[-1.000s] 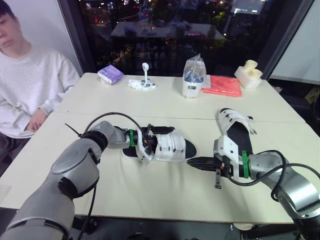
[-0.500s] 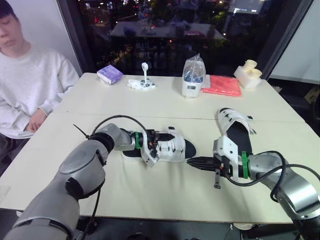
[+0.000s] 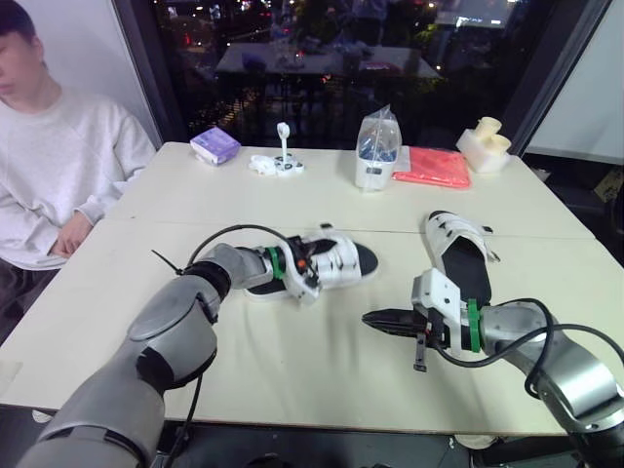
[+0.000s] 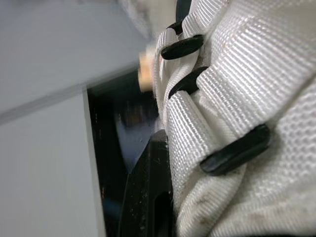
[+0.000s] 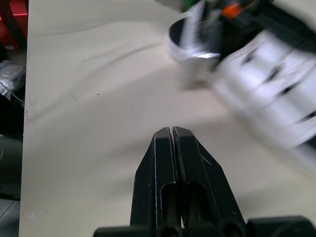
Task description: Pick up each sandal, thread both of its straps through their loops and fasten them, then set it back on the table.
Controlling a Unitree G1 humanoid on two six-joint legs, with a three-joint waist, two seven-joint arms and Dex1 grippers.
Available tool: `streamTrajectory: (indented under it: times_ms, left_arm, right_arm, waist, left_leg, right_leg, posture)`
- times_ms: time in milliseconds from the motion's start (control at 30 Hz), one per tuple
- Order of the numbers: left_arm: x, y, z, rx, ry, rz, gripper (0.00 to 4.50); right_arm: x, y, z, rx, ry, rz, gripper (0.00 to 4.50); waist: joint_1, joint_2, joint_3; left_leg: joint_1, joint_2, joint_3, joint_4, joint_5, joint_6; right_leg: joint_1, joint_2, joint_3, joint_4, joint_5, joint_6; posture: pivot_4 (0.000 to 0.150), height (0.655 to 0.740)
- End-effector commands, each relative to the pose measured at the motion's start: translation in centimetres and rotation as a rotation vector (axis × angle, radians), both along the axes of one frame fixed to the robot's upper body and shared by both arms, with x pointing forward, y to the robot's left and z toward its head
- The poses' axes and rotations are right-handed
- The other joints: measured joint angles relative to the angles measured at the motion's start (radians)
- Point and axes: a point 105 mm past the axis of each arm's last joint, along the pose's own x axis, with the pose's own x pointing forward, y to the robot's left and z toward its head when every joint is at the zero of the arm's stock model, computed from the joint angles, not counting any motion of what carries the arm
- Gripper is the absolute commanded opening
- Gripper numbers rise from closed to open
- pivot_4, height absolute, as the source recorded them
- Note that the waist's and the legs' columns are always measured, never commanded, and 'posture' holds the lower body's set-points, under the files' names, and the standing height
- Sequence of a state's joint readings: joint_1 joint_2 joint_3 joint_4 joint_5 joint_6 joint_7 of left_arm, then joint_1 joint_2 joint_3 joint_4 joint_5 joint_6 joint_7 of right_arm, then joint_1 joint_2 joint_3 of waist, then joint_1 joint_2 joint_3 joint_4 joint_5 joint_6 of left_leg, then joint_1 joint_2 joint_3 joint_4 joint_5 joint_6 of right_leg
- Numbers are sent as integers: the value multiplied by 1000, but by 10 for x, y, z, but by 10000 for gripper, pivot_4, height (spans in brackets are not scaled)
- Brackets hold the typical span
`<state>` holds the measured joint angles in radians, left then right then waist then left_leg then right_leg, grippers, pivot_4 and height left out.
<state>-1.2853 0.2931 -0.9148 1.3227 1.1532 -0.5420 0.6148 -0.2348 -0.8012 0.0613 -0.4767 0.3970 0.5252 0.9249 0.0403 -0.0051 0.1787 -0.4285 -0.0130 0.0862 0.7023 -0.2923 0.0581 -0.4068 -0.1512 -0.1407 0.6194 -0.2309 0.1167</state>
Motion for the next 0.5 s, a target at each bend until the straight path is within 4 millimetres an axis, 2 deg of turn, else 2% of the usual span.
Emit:
streamTrajectory:
  times_ms: [33, 300, 500]
  left_arm:
    - [26, 15, 29, -129, -61, 253, 647]
    - [47, 39, 20, -227, 88, 622, 647]
    - [48, 35, 20, -328, 166, 696, 647]
  right_arm:
    - [-1, 6, 8, 14, -42, 20, 0]
    - [0, 7, 8, 7, -44, 23, 0]
    - [0, 8, 7, -1, -46, 24, 0]
  waist:
    - [-1, 0, 0]
    - [-1, 0, 0]
    - [-1, 0, 0]
  left_leg:
    - [0, 0, 0, 0, 0, 0]
    - [-1, 0, 1, -1, 0, 0]
    - [-1, -1, 0, -1, 0, 0]
  right_leg:
    - [0, 0, 0, 1, 0, 0]
    - [0, 0, 0, 2, -1, 1]
    - [0, 0, 0, 1, -1, 1]
  posture:
    - [1500, 7400]
    - [1500, 7400]
    - [1500, 7400]
